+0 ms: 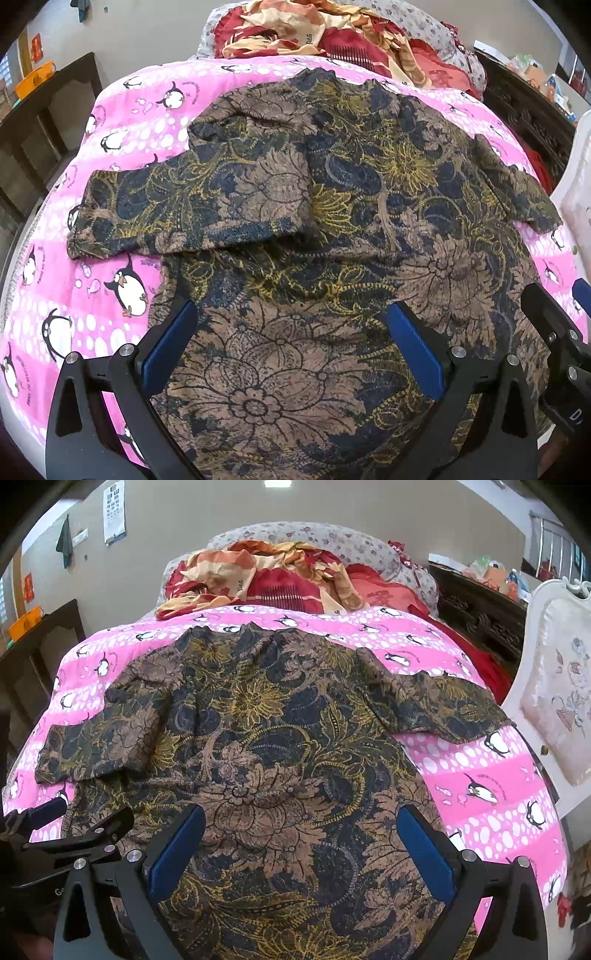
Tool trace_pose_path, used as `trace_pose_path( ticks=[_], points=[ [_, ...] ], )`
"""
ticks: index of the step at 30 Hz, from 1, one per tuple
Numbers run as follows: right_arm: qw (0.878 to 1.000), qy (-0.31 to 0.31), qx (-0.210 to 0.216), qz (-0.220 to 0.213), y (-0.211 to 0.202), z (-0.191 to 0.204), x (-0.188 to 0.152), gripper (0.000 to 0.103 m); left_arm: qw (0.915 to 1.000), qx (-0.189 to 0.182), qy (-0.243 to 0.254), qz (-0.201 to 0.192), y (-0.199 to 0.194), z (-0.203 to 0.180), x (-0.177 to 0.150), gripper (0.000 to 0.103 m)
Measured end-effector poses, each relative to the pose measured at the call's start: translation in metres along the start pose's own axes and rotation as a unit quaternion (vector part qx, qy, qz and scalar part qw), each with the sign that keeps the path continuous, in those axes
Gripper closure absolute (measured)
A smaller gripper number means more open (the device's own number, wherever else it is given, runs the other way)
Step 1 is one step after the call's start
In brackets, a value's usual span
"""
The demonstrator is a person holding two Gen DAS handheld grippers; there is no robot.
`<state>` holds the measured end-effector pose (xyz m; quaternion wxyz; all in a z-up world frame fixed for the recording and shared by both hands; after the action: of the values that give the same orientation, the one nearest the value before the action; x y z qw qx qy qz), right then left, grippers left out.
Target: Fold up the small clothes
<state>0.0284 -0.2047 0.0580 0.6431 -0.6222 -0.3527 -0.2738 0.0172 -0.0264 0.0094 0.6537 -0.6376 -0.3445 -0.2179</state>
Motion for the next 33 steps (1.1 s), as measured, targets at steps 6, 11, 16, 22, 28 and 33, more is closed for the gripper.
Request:
trace_pose_path(
  ticks=[6, 11, 16, 22, 28, 33],
  points=[
    [1.000, -0.001, -0.001, 0.000, 0.000, -0.001, -0.002, 0.000, 1.0000, 0.000, 0.003, 0.006, 0.003, -0.002, -0.004, 0.000],
    [1.000, -0.001, -0.001, 0.002, 0.000, -0.001, -0.002, 0.000, 1.0000, 0.000, 0.000, 0.008, 0.004, -0.001, -0.006, 0.000],
    [1.000, -0.001, -0.001, 0.004, 0.001, 0.000, -0.003, 0.000, 0.9999, 0.001, -0.001, 0.012, 0.006, 0.000, -0.008, 0.000],
    [1.000, -0.002, 0.002, 0.007, 0.004, 0.004, -0.005, 0.000, 0.9999, 0.001, -0.002, 0.014, 0.009, 0.001, -0.010, 0.000],
    [1.000, -0.002, 0.003, 0.010, 0.006, 0.005, -0.007, 0.000, 0.9999, 0.002, 0.000, 0.017, 0.012, 0.001, -0.010, 0.000],
    [1.000, -0.005, 0.001, 0.014, 0.009, 0.007, -0.008, 0.000, 0.9998, 0.003, -0.001, 0.017, 0.012, 0.003, -0.011, 0.000]
  ],
)
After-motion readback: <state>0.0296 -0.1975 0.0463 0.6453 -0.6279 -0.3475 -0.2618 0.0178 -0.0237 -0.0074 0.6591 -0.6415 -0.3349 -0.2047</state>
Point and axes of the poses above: each gripper's, at about its wrist camera, not at the fingertips, and y roughly the way its jaws point, z to its left, x to its top, the point moved 6 cm from there along y, roughly the way its jaws point, and after that the axes turned 15 degrees about -z, right-handed, at the moved point
